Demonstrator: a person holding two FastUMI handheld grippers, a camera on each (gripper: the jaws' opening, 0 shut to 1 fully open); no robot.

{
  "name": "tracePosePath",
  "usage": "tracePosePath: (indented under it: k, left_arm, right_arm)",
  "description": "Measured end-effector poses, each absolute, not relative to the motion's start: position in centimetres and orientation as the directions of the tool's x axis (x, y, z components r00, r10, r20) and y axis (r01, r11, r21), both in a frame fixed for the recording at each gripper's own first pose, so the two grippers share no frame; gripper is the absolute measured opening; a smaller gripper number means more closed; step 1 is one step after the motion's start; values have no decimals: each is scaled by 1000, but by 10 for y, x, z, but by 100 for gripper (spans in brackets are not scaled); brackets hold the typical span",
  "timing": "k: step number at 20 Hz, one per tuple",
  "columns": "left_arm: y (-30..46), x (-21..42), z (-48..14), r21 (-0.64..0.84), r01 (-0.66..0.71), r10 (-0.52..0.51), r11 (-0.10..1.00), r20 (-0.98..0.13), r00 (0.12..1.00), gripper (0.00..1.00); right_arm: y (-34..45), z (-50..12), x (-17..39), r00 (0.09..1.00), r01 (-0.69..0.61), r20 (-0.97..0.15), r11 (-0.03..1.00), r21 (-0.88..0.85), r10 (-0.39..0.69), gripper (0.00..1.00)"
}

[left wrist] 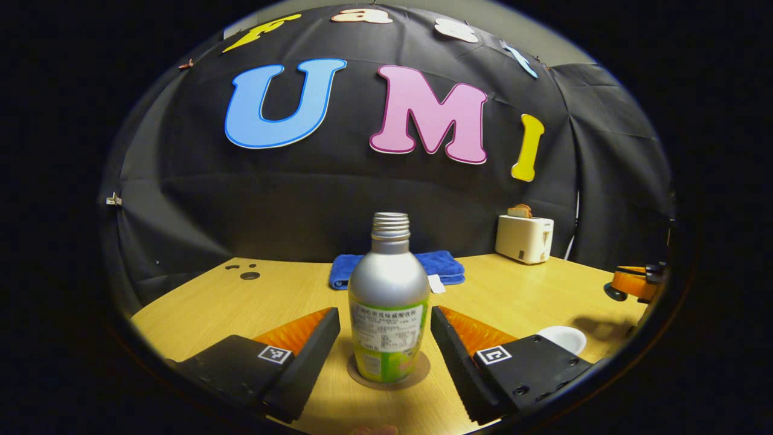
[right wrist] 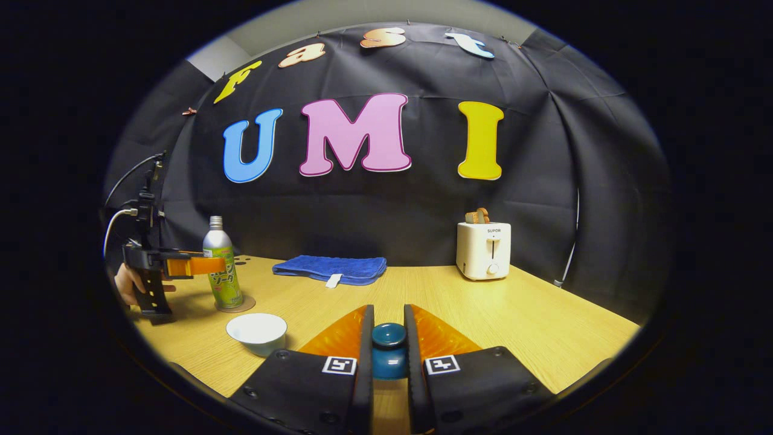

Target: Open the teacup lid with one hand, grasp the water bottle and pour water into the teacup with the other hand; after pouring, place the water bottle on the coaster and then close the teacup lid.

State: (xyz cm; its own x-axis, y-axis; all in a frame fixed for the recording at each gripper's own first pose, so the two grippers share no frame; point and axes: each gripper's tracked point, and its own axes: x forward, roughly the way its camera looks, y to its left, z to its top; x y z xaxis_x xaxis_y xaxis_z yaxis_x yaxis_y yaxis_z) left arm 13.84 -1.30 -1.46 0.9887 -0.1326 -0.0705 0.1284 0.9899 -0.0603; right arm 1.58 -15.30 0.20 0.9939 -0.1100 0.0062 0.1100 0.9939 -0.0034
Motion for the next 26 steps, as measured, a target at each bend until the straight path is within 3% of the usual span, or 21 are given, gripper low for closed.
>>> tracePosePath:
  k: [7,14,26]
  left_arm:
    - [11,80,-24,-18,44,-44,999,-20,999,95]
    - [19,74,-19,-5,19,-19,1000,25,1000,95]
    - [18,78,-17,-7,42,-42,999,21,999,95]
  right_arm:
    - [-154,2,15,993,117,5,993,-4,-117,27]
    - [-136,2,7,993,114,8,993,-4,-114,27]
    - [-29,-6,48,993,-63,-97,998,-16,62,27]
